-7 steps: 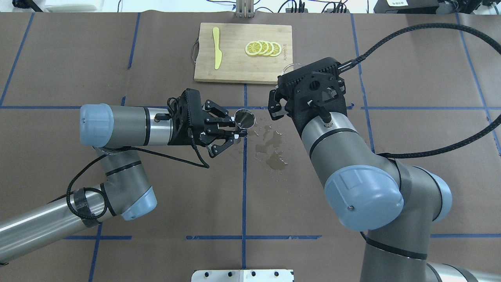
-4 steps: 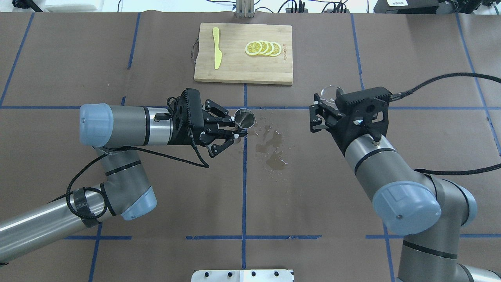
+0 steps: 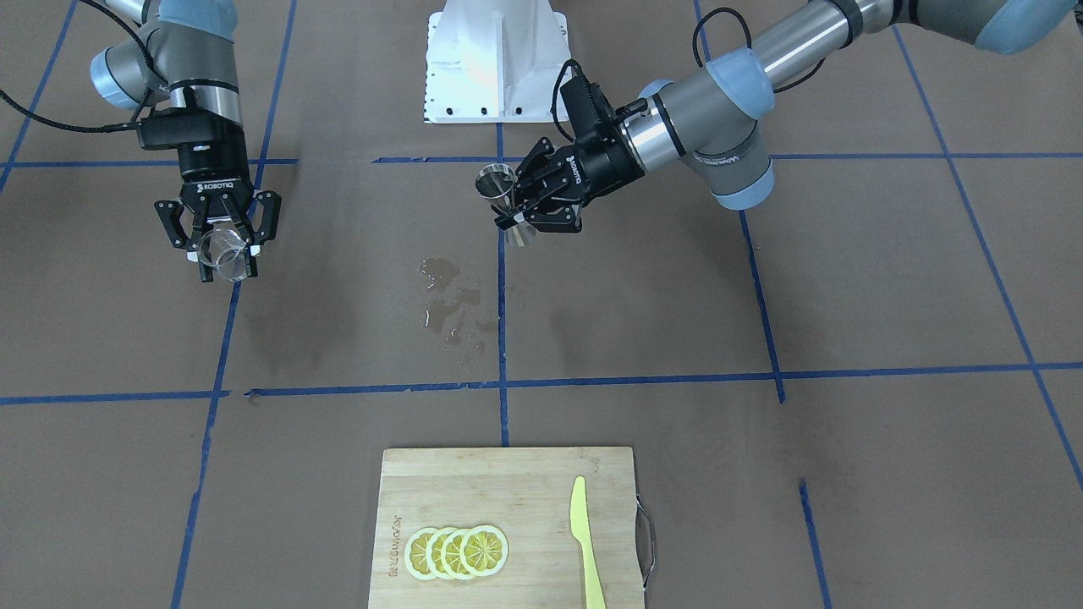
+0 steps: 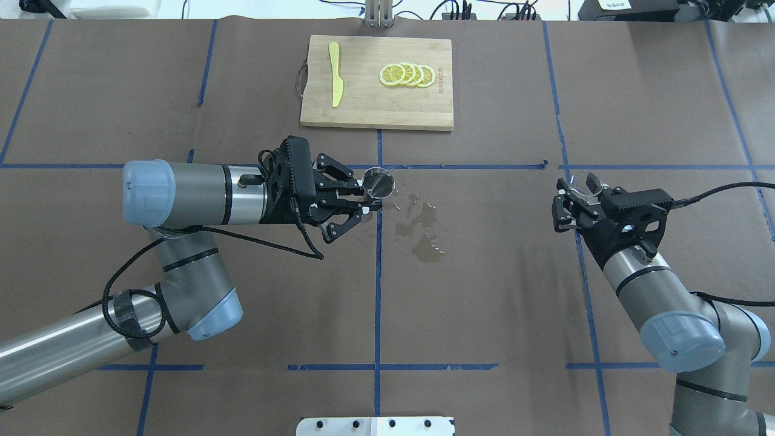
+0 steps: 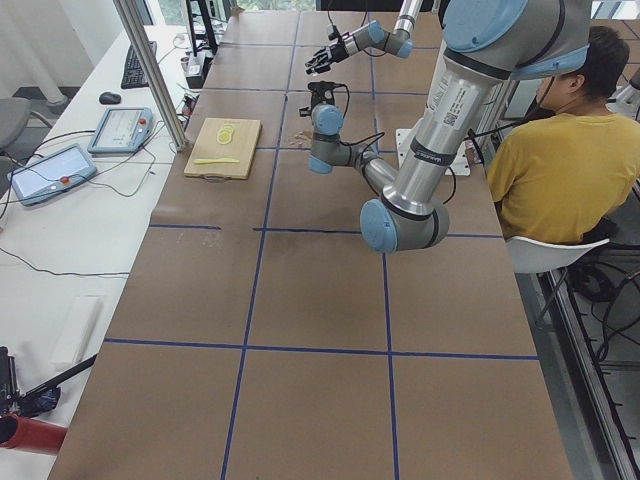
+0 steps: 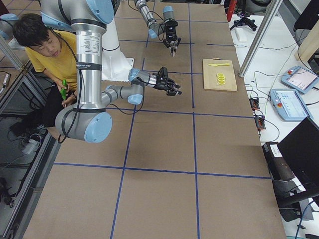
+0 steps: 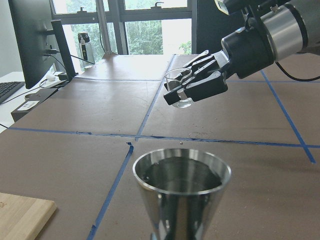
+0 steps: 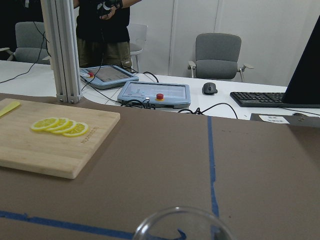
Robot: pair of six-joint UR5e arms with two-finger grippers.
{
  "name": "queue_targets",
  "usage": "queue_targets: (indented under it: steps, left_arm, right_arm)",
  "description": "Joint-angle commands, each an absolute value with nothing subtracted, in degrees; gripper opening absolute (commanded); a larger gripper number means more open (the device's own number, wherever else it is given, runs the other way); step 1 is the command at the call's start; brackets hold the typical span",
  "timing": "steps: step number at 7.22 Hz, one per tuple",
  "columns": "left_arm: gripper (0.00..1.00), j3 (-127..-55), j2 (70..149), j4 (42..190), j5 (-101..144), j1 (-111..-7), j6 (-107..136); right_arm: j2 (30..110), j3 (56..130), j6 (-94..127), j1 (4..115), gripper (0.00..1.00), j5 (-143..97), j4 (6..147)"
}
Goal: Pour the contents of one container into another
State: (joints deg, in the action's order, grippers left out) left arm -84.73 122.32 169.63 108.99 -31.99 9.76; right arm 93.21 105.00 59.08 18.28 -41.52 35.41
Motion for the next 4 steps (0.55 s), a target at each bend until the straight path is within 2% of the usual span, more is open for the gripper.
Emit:
queue_targets:
  steps: [1, 3, 4]
  left_arm:
    - [0.00, -84.73, 122.26, 169.63, 108.98, -31.99, 9.76]
    - [0.00, -84.81, 122.26, 169.63, 108.98, -31.99, 9.75]
    - [0.00, -84.81, 122.26, 169.63, 108.98, -31.99, 9.76]
  right_arm:
    - [94.13, 97.95, 60.54, 16.01, 0.11, -37.37, 30.18]
    - [93.34, 93.61, 61.26, 14.51, 0.12, -35.86, 26.90]
    - [93.34, 93.08, 61.17, 13.89, 0.20, -35.34, 26.81]
